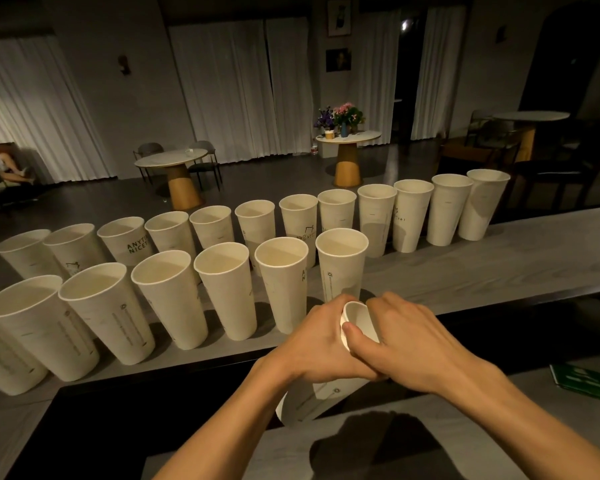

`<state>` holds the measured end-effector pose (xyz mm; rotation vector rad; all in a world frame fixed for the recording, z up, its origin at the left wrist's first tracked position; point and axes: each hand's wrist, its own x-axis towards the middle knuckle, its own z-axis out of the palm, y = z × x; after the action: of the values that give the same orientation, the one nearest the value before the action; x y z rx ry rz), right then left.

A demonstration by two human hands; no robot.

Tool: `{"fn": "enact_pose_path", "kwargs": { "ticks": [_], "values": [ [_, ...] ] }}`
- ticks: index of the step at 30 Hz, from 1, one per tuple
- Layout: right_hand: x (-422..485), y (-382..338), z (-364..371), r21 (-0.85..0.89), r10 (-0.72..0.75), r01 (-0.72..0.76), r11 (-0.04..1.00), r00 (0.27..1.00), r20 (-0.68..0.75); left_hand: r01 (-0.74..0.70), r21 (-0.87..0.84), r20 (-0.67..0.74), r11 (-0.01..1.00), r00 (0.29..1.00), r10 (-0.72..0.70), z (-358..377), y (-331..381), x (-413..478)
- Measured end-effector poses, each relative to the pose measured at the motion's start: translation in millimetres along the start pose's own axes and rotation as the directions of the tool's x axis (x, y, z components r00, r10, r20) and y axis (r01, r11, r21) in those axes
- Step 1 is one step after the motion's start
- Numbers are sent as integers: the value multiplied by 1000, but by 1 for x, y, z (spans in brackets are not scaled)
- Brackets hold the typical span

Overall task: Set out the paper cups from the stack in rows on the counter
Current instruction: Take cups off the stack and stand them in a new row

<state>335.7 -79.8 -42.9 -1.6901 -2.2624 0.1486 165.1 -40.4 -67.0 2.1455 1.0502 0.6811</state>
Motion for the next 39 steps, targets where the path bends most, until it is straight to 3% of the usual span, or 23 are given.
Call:
{"fn": "enact_pose_path", "kwargs": {
  "ticks": [7, 14, 19, 25, 28, 31, 33, 35, 37, 39],
  "values": [
    [4, 2, -4, 24, 16, -18, 1000, 998, 65, -25, 34, 7, 999, 1000, 24, 3, -1, 8],
    [17, 8, -7, 73, 112, -115, 991, 993, 48, -54, -49, -199, 997, 979, 43, 19, 2, 13],
    [19, 8, 2, 131, 197, -204, 970, 978, 65, -47, 3, -270, 999, 962, 46, 30, 3, 18],
    [13, 12, 6, 231, 215, -210, 950, 977, 3, -2, -102, -193, 995, 981, -18, 31, -4, 21],
    [10, 20, -5, 258, 124, -113, 959, 992, -24, 32, -241, -106, 970, 993, -59, 26, -12, 19],
    [10, 39, -29, 361, 26, 14, 932, 994, -106, 53, -240, -24, 969, 998, -61, 20, -21, 12],
    [9, 52, -40, 519, 112, 45, 853, 957, -267, 55, -231, -22, 971, 998, -62, 19, -21, 6],
    [9, 56, -38, 743, 271, 82, 664, 900, -342, 42, -237, -43, 971, 998, -53, 20, -18, 5],
    [9, 54, -26, 907, 382, 115, 406, 880, -282, 41, -280, -74, 959, 995, -64, 23, -14, 8],
    [7, 50, -11, 978, 377, 107, 177, 911, -168, 50, -309, -90, 950, 993, -81, 24, -12, 11]
  ]
}}
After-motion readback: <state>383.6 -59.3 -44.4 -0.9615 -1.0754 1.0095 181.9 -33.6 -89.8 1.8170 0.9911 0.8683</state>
